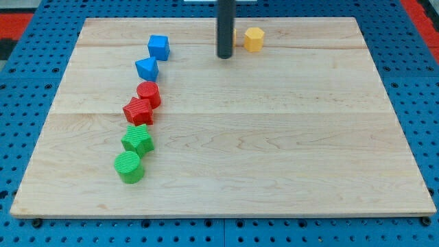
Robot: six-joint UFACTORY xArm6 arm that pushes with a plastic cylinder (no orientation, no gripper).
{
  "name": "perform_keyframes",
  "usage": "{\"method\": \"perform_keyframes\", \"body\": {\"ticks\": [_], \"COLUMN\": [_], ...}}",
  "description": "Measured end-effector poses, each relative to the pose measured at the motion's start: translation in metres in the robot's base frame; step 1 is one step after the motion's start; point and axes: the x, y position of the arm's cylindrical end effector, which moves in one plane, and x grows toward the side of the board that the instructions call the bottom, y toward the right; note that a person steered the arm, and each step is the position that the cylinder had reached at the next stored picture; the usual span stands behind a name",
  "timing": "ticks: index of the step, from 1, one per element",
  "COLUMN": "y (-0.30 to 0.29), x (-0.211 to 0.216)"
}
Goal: Push the blue cube towards the yellow heart
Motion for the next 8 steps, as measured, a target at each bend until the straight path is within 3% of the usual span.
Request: {"method": "perform_keyframes", "body": {"ticks": [1,2,5,7,8], "y": [-0.063,-0.077,-0.107,-0.178,-0.152], "x": [0.008,0.035,-0.017,-0.038,-0.045]}}
